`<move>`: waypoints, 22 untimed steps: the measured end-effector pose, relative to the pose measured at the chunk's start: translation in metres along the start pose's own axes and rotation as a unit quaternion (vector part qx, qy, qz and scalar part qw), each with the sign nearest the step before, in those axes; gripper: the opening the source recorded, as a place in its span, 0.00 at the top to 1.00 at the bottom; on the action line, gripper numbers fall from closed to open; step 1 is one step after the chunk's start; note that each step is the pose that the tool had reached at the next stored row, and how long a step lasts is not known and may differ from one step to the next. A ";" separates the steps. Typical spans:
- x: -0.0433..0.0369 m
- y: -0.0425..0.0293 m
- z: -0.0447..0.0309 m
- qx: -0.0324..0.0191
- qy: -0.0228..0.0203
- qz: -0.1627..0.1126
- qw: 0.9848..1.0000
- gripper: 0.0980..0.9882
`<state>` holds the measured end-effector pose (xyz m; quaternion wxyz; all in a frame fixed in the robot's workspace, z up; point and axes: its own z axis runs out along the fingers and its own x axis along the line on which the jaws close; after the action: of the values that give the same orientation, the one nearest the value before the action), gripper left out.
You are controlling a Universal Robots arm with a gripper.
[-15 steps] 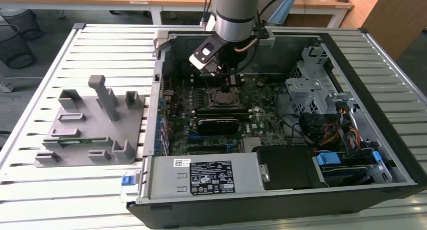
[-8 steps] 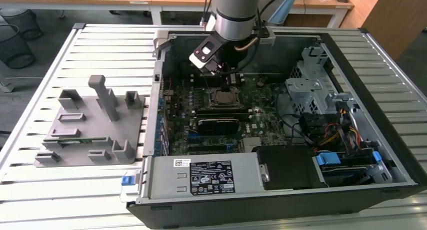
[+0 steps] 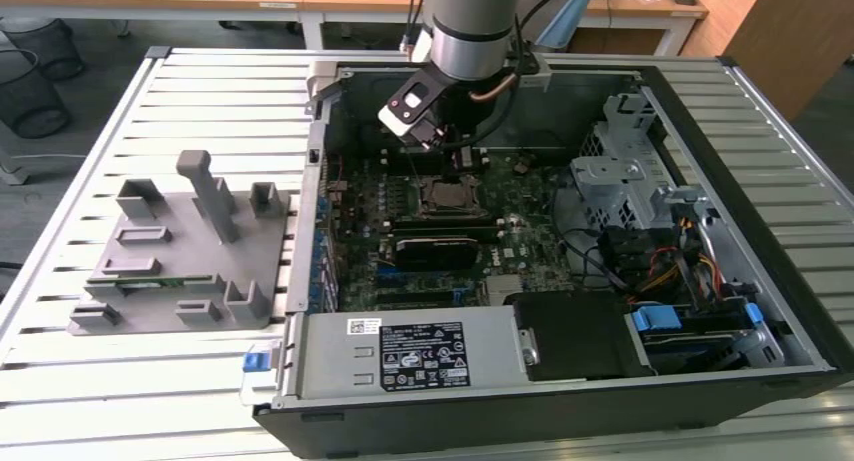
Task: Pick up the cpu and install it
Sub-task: 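Close the cpu cover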
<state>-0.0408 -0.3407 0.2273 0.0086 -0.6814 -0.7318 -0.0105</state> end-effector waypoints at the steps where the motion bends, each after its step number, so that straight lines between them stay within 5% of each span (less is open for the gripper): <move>1: 0.0000 0.0000 -0.0002 0.000 0.000 0.000 1.000 0.99; 22: 0.0001 0.0004 -0.0049 0.000 0.000 0.000 1.000 0.99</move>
<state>-0.0404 -0.3407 0.2321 0.0086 -0.6814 -0.7318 -0.0105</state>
